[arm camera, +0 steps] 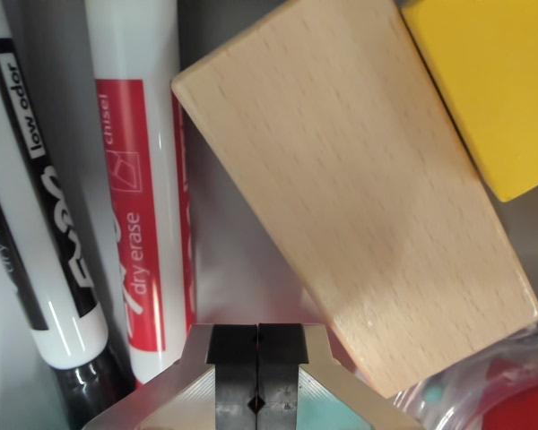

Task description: Pick an object from the bin

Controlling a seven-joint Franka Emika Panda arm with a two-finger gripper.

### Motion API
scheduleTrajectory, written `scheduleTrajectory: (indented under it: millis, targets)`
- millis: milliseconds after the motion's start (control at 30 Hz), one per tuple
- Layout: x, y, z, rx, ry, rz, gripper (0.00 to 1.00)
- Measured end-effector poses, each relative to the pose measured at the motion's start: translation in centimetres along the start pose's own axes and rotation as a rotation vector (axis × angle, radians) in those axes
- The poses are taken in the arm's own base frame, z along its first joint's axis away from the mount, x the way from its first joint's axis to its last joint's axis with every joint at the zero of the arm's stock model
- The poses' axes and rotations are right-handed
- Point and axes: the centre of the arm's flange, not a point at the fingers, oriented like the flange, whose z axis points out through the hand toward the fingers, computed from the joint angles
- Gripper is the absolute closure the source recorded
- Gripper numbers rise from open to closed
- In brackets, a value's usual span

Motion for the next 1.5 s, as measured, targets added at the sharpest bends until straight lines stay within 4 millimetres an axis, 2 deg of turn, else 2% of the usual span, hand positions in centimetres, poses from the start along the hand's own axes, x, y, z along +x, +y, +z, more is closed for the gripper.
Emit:
scheduleTrajectory:
  millis: [367,667,1500]
  targets:
    - [0.0,-0.1,-2.8,0.000,-0.005,0.001,1.00]
    - [0.0,-0.1,-5.9,-0.001,-0.006,0.002,1.00]
    - [0.2,0.0,-16.0,-0.003,-0.004,0.003,1.00]
